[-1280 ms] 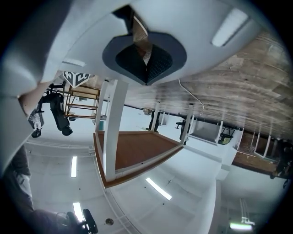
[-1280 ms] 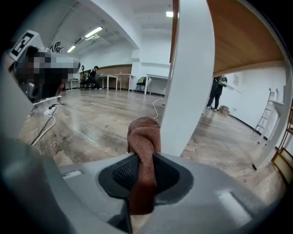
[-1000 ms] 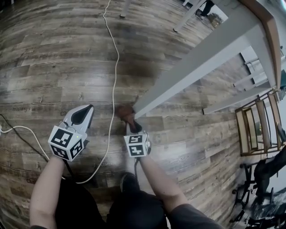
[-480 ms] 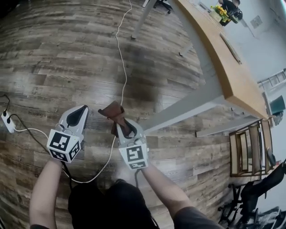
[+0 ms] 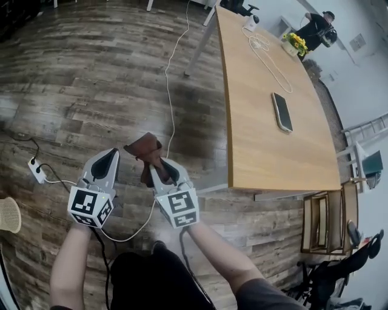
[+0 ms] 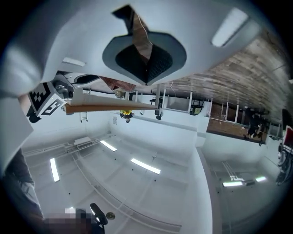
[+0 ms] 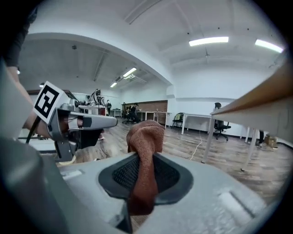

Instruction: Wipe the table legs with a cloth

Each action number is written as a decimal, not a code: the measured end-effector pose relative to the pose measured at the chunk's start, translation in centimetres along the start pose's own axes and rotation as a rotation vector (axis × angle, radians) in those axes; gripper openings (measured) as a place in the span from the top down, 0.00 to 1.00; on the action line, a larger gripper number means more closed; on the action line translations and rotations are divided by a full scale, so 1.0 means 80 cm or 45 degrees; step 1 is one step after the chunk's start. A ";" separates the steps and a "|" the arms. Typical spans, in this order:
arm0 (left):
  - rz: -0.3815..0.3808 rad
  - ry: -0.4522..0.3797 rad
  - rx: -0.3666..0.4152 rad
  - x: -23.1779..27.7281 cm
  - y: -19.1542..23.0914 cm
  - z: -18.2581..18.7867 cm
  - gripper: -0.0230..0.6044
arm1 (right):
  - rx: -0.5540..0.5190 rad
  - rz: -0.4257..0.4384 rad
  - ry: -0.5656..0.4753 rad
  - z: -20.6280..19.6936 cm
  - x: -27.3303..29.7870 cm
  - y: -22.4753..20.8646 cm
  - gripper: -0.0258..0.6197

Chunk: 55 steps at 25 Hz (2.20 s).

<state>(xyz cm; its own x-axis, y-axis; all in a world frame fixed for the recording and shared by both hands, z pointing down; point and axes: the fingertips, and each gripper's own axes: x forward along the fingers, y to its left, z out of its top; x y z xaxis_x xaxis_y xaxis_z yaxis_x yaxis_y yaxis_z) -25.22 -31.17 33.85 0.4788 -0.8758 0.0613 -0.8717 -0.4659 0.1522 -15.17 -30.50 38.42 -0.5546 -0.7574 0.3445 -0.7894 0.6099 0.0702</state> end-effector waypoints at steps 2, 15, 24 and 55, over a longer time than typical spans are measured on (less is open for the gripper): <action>0.033 -0.020 -0.018 -0.008 0.000 0.049 0.93 | 0.045 0.033 -0.035 0.052 -0.009 0.001 0.86; 0.222 0.012 -0.001 -0.059 -0.016 0.272 0.93 | 0.139 0.094 -0.070 0.270 -0.092 -0.027 0.86; 0.219 0.021 -0.113 -0.091 -0.065 0.338 0.93 | 0.176 0.038 -0.139 0.335 -0.154 -0.035 0.86; 0.162 -0.123 -0.046 -0.216 -0.436 0.352 0.93 | 0.129 0.025 -0.250 0.260 -0.561 -0.068 0.85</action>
<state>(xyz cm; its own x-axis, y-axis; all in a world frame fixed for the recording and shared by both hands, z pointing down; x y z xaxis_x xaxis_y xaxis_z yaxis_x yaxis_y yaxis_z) -6.01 -3.32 -0.27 0.3508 -0.9364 -0.0125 -0.9195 -0.3470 0.1848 8.52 -4.66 3.14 -0.6032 -0.7823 0.1555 -0.7946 0.6062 -0.0326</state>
